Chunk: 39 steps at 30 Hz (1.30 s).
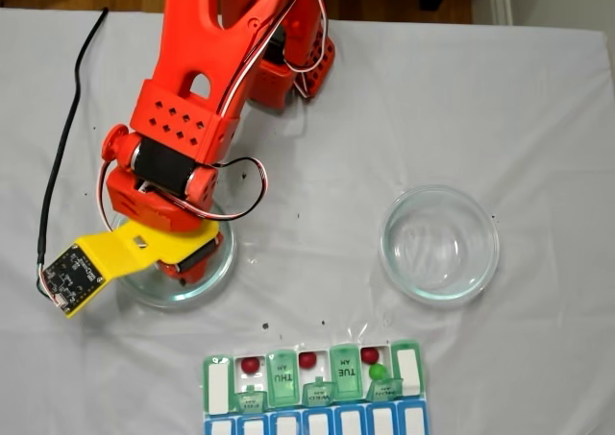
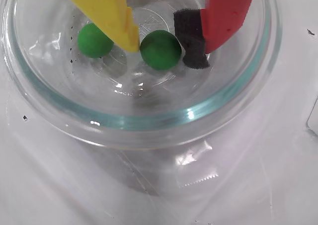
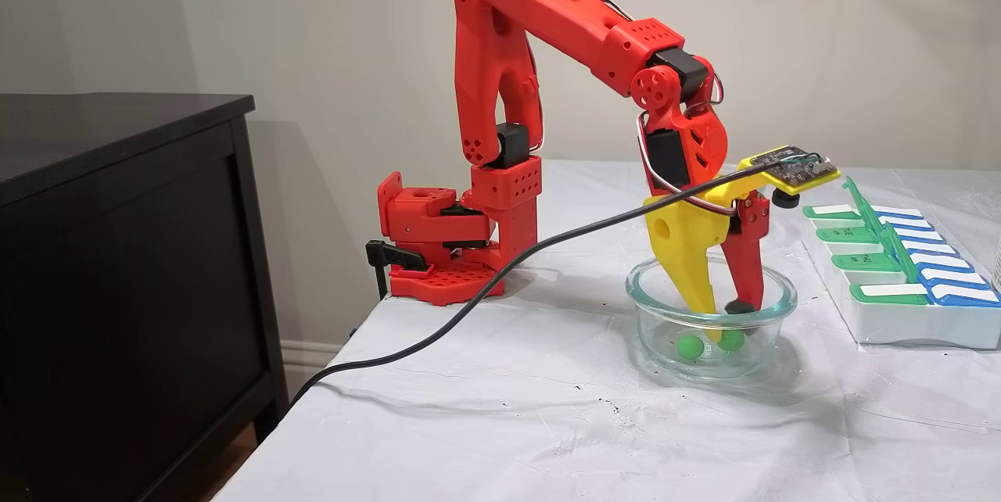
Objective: Sort medicines into box.
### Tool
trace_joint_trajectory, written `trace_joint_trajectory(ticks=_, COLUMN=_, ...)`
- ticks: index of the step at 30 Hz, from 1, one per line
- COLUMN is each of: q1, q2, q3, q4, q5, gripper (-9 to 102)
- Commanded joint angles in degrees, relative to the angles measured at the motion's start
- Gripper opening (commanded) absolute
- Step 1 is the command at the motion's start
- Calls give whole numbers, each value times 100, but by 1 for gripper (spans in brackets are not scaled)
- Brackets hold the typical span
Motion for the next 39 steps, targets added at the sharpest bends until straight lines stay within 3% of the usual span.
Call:
trace_joint_trajectory(ticks=1, q1=-70, q2=35, q3=-114, q4=-79, q5=35, gripper=16)
trace_joint_trajectory(ticks=7, q1=-88, q2=-26, q3=-62, q4=-290, q5=70, gripper=15)
trace_joint_trajectory(ticks=14, q1=-123, q2=18, q3=0, q4=-475, q5=70, gripper=0)
trace_joint_trajectory(ticks=21, q1=-132, q2=176, q3=26, q4=-352, q5=132, gripper=0)
trace_joint_trajectory(ticks=34, q1=-413, q2=2496, q3=-958, q4=1424, q5=721, gripper=0)
trace_joint_trajectory(ticks=39, q1=-738, q2=3208, q3=-1178, q4=1617, q5=1274, gripper=0)
